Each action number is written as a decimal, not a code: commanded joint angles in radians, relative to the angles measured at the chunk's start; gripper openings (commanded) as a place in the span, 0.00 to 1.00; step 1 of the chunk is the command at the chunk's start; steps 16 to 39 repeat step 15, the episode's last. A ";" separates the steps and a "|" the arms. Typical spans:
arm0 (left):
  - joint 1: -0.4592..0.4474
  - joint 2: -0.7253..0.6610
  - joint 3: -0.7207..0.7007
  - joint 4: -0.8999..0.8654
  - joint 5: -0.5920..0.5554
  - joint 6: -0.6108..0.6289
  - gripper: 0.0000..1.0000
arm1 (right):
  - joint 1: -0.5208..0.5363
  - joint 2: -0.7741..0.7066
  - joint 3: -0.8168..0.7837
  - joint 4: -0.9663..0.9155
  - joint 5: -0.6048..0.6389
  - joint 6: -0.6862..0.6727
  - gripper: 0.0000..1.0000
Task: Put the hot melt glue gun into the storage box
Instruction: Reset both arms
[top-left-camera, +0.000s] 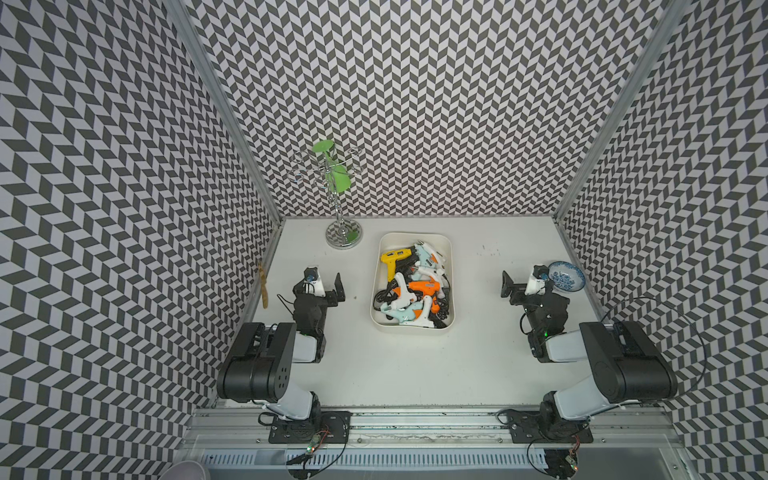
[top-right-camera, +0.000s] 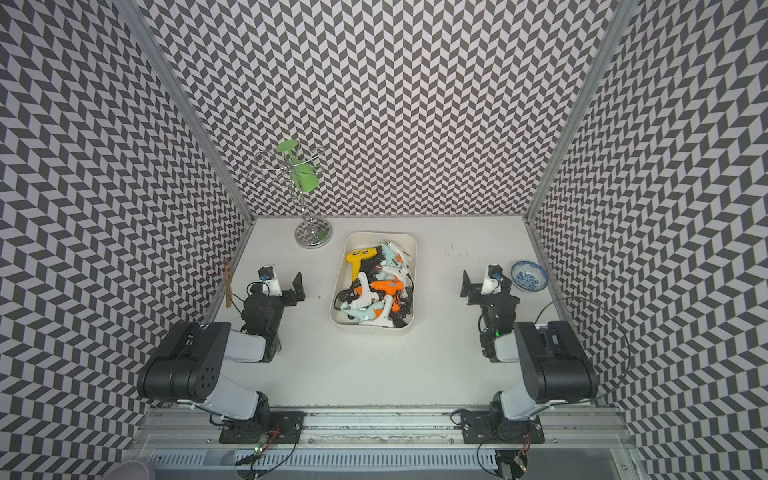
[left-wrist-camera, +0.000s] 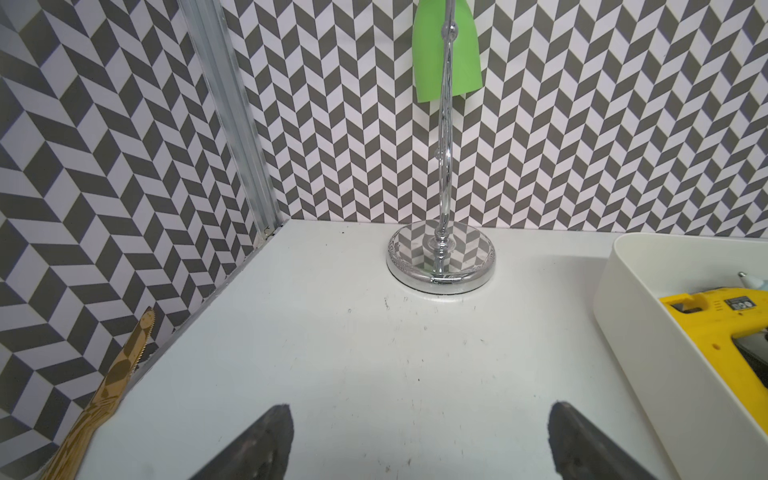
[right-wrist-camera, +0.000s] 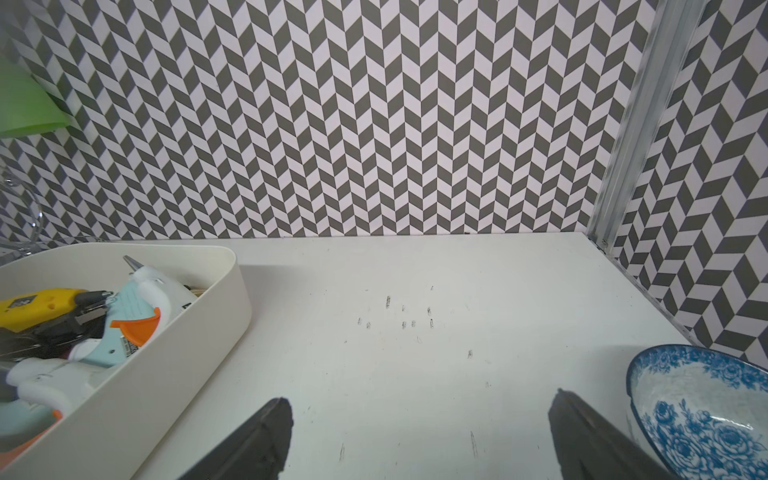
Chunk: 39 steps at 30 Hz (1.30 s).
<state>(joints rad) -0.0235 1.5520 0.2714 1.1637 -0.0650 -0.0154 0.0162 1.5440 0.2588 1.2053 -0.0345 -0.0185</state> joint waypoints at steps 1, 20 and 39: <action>0.007 -0.001 0.002 0.042 0.014 0.015 1.00 | -0.003 0.003 0.007 0.043 -0.015 -0.005 0.99; 0.007 -0.007 -0.003 0.045 0.014 0.017 0.99 | -0.002 -0.008 0.017 0.004 -0.013 -0.009 0.99; 0.007 -0.007 -0.003 0.045 0.014 0.017 0.99 | -0.002 -0.008 0.017 0.004 -0.013 -0.009 0.99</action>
